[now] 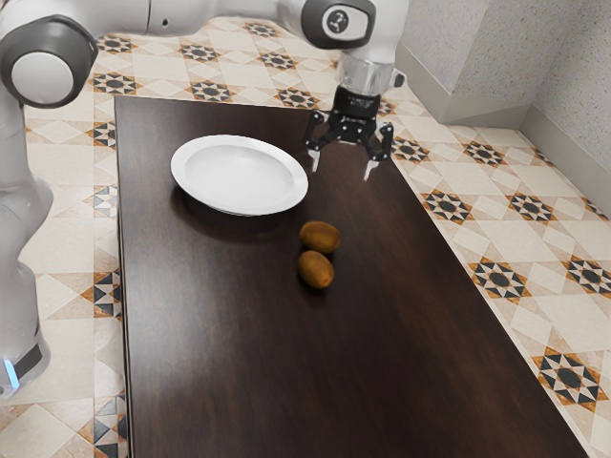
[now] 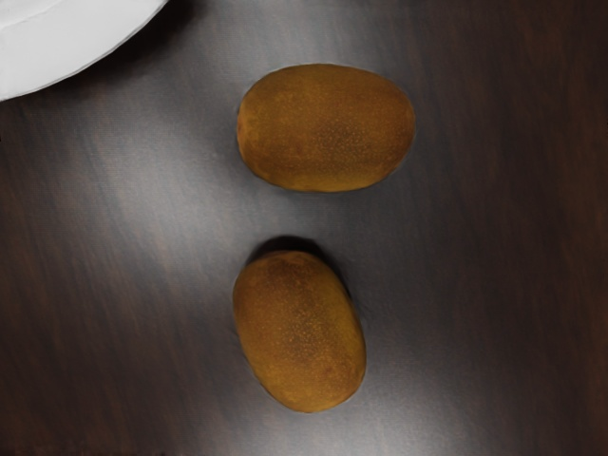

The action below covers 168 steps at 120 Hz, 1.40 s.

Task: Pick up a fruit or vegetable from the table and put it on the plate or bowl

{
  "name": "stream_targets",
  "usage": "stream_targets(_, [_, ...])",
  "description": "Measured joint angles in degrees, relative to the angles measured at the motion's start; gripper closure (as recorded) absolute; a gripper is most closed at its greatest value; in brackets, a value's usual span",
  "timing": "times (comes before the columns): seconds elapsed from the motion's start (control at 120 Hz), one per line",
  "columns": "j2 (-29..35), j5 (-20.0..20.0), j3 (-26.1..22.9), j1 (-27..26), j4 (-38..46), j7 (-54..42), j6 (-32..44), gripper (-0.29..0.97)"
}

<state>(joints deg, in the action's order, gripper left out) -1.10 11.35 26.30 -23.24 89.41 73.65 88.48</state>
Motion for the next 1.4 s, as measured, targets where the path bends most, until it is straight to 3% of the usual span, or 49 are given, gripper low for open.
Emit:
stream_targets(0.175, [0.58, -0.47, 0.06, -0.50, 0.00, 12.43, 1.92, 0.00])
stream_targets(0.308, [4.23, -1.19, -0.82, -2.07, -0.03, 10.98, 2.10, 0.00])
stream_targets(0.392, [3.57, -4.01, -1.66, -3.88, -3.06, 2.20, 1.92, 0.00])
stream_targets(0.525, [3.25, -4.14, -2.39, -7.46, -3.30, -15.43, -0.40, 0.00])
stream_targets(0.608, [-0.68, -4.20, -2.55, -8.18, -3.03, -25.98, -1.16, 0.00])
stream_targets(0.725, [1.20, -5.41, -2.92, -11.02, 0.15, -38.23, -1.56, 0.00])
stream_targets(0.892, [1.19, -12.19, -4.16, -13.48, 2.00, -58.20, 4.94, 0.00])
stream_targets(0.983, [5.26, -13.38, -1.44, -18.50, 12.96, -67.37, 11.01, 0.00])
stream_targets(1.017, [7.96, -13.58, -0.60, -17.66, 17.06, -70.32, 13.04, 0.00])
stream_targets(1.075, [12.28, -13.83, 0.48, -10.61, 22.52, -75.06, 15.90, 0.00])
stream_targets(1.125, [13.94, -13.99, 0.81, -8.00, 24.90, -78.76, 17.78, 0.00])
stream_targets(1.4, [15.79, -13.45, -1.56, -9.97, 29.85, -95.66, 23.44, 0.00])
